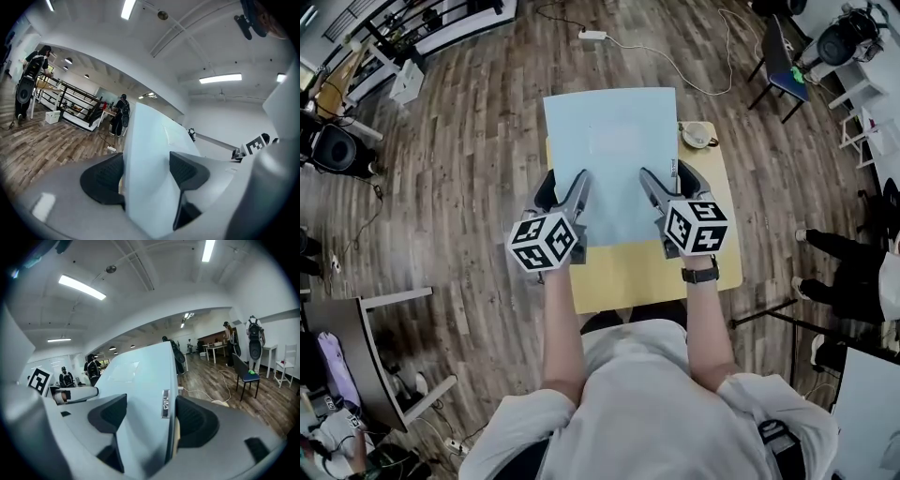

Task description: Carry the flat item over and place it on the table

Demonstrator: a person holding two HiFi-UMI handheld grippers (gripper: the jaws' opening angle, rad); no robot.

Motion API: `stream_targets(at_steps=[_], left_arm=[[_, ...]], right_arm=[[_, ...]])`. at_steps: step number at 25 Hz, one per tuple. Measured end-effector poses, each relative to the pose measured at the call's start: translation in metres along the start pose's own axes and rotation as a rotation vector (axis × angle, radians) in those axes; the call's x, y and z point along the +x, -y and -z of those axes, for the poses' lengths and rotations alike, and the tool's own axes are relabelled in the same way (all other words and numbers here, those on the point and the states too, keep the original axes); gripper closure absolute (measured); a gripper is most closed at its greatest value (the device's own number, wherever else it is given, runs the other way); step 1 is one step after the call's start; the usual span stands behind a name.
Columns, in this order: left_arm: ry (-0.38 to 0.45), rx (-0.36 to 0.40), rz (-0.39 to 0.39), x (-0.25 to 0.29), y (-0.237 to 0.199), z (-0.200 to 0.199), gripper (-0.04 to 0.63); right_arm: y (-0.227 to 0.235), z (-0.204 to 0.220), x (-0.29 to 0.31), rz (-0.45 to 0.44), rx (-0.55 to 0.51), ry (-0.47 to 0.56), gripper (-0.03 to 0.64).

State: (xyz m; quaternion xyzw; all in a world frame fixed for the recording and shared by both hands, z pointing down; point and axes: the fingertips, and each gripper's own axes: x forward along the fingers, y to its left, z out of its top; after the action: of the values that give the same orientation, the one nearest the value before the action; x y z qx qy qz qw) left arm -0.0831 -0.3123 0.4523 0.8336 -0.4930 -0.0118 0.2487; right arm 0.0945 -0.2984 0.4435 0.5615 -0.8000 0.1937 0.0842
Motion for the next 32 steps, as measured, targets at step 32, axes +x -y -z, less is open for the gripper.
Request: stream_targets(at_steps=[32], left_arm=[[-0.256, -0.108, -0.107, 0.081, -0.092, 0.115, 0.293]], right_arm=[[0.050, 0.122, 0.110, 0.014, 0.151, -0.251, 0.296]])
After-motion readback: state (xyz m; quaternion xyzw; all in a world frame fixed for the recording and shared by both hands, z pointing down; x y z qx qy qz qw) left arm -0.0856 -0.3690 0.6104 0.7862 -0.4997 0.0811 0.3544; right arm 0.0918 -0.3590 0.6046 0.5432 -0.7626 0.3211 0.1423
